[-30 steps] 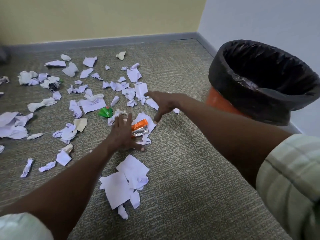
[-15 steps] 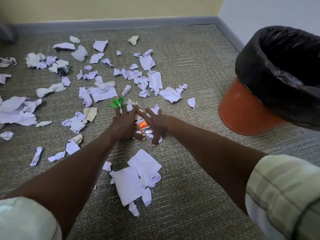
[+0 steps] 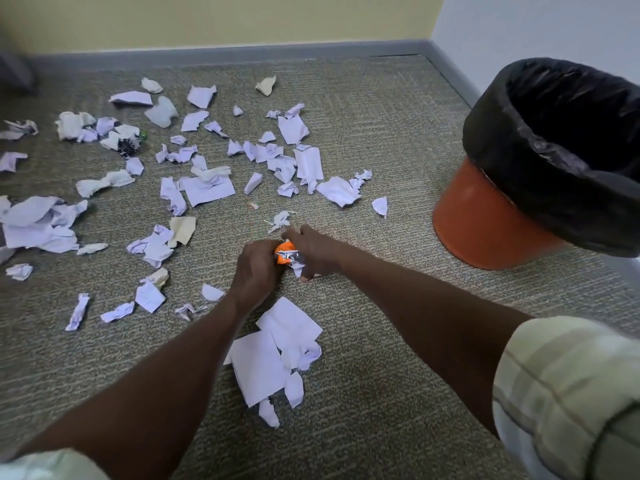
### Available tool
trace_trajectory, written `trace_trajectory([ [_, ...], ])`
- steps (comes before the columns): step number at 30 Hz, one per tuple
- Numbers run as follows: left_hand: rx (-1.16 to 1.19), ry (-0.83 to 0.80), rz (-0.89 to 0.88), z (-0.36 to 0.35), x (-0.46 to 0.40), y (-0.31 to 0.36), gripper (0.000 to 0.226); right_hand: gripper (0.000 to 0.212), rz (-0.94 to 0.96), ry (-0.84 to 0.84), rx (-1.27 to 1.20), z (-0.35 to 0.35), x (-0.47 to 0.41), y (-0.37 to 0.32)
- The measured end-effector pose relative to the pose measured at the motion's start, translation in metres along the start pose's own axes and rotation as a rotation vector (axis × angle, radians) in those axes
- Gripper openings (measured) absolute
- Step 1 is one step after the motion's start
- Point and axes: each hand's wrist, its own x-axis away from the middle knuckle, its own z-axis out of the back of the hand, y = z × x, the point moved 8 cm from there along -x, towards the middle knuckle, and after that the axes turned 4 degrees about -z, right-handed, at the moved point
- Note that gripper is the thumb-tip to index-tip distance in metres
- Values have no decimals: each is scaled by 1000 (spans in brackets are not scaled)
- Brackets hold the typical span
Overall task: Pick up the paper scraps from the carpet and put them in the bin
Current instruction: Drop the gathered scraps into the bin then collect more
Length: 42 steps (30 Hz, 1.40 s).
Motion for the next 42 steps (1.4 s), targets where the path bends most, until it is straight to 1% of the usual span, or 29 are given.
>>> trace_trajectory([
  [4,67,-37,156,-2,3,4,10,56,-68,33,-142,0,13,-1],
  [9,132,-42,294,0,-2,4,8,30,-181,119,-444,8,27,2],
  [10,153,-33,304,3,-5,7,10,30,-182,142,-505,12,30,3],
  [12,201,-29,308,10,-12,16,13,39,-173,156,-589,22,31,4],
  [14,247,-22,304,19,-18,26,17,55,-160,127,-666,34,33,2],
  [16,294,-5,332,27,-25,33,19,65,-140,63,-805,45,36,1],
  [18,352,32,367,36,-34,41,15,67,-115,27,-924,59,40,3],
  [21,510,74,394,44,-53,54,7,60,-72,57,-967,92,50,7],
  [23,660,54,376,47,-63,75,12,57,-32,132,-963,121,63,9],
  [25,768,29,353,48,-78,102,9,54,-12,258,-951,148,74,17],
  [27,832,60,403,52,-98,129,23,52,-19,403,-955,171,84,26],
  [29,991,105,465,54,-117,152,21,54,-51,521,-944,193,97,36],
  [30,1062,119,490,55,-123,164,23,52,-67,568,-924,203,103,41],
  [31,1119,121,486,56,-128,177,25,45,-82,613,-902,214,111,46],
  [33,1237,63,422,58,-134,215,21,28,-120,730,-861,237,129,61],
  [35,1333,4,343,63,-137,260,16,18,-179,849,-837,262,153,75],
  [37,1320,-1,295,67,-142,302,18,12,-231,954,-769,289,179,88],
  [39,1291,-5,242,66,-149,342,25,17,-304,1069,-648,316,208,105],
  [42,1249,-57,176,60,-160,395,24,25,-392,1210,-590,348,253,139],
])
